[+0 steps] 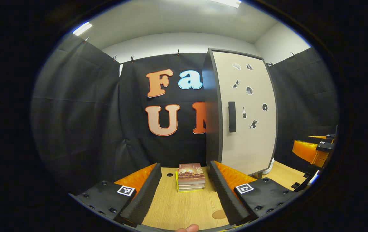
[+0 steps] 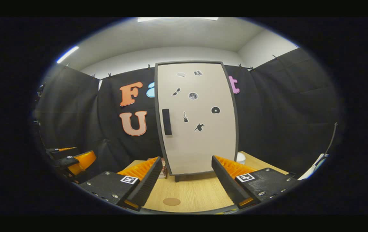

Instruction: Open the cabinet door with the right hand, grasp the bottle in the cabinet with the left hand and place it on the coaster, then close the cabinet door with the right hand.

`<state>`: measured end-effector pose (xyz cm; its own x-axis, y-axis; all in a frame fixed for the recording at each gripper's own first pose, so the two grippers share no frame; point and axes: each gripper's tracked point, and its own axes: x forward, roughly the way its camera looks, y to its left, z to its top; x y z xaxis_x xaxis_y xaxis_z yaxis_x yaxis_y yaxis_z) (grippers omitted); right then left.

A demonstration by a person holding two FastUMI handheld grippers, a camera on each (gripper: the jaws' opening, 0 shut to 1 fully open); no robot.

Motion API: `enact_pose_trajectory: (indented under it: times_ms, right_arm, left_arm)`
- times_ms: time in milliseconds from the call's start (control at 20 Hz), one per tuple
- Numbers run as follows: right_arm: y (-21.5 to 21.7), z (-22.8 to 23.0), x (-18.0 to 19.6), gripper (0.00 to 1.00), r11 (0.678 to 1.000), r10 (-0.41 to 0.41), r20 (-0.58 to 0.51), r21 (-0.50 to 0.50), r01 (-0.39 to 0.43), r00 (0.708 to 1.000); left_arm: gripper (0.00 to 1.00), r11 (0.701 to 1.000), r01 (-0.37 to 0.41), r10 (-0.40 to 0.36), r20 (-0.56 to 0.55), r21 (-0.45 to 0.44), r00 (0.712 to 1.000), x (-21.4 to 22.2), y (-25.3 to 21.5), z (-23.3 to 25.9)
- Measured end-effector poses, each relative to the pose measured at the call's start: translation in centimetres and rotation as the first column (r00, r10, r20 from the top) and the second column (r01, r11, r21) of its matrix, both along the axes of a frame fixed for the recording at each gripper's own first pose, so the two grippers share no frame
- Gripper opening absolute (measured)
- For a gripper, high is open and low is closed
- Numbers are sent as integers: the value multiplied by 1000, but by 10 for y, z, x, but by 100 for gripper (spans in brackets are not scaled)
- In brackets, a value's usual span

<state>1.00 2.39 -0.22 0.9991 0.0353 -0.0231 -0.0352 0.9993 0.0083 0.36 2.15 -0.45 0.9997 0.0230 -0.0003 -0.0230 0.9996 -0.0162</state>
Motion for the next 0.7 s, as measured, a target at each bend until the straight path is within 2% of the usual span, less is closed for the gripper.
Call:
enact_pose_trajectory:
  times_ms: [350,700]
  right_arm:
    - [4,-5,7,94,1000,11,-17,-1,-11,1000]
    - [26,-3,37,94,999,41,-26,-21,-42,999]
  left_arm:
    - [97,1000,-23,23,-9,0,1000,2,11,-4]
    - [97,999,-45,44,-31,-16,999,8,31,-17]
